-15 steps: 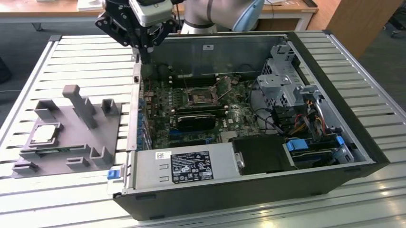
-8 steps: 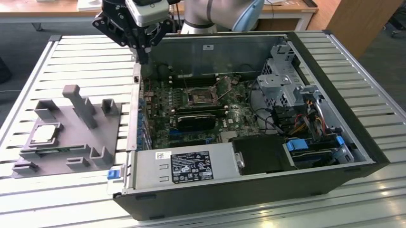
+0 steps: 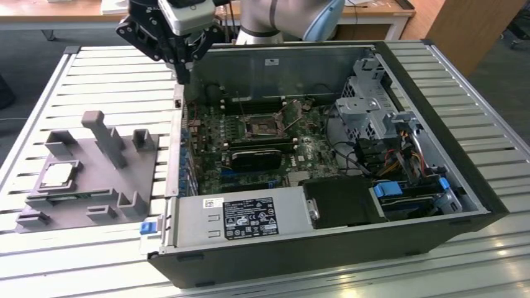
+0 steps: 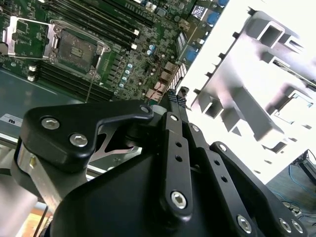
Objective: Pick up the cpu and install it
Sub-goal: 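Reach for the cpu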
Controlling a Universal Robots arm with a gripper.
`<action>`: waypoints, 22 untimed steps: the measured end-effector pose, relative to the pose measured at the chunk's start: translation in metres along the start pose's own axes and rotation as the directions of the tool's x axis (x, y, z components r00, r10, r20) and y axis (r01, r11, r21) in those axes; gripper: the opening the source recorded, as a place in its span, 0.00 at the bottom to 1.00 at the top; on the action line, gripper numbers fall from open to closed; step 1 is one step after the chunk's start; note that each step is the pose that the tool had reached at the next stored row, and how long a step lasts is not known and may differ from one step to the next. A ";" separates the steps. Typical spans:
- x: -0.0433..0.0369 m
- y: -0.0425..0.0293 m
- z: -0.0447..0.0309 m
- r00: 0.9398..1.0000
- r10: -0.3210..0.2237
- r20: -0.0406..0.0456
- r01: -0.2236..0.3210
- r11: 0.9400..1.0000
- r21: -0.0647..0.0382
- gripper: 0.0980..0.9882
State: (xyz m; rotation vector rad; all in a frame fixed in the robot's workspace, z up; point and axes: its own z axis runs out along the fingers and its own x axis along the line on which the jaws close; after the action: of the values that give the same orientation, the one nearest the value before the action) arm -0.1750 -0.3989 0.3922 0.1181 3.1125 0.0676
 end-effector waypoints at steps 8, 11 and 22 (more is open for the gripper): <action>0.0046 -0.0004 0.0000 1.000 0.000 0.000 0.000 1.000 0.000 0.01; 0.0064 -0.0005 0.0000 1.000 0.000 0.000 0.000 1.000 0.000 0.01; 0.0127 -0.0010 -0.0001 1.000 0.000 0.000 0.000 1.000 0.000 0.01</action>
State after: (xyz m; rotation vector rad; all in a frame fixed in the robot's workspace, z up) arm -0.1878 -0.3989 0.3919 0.1180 3.1125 0.0676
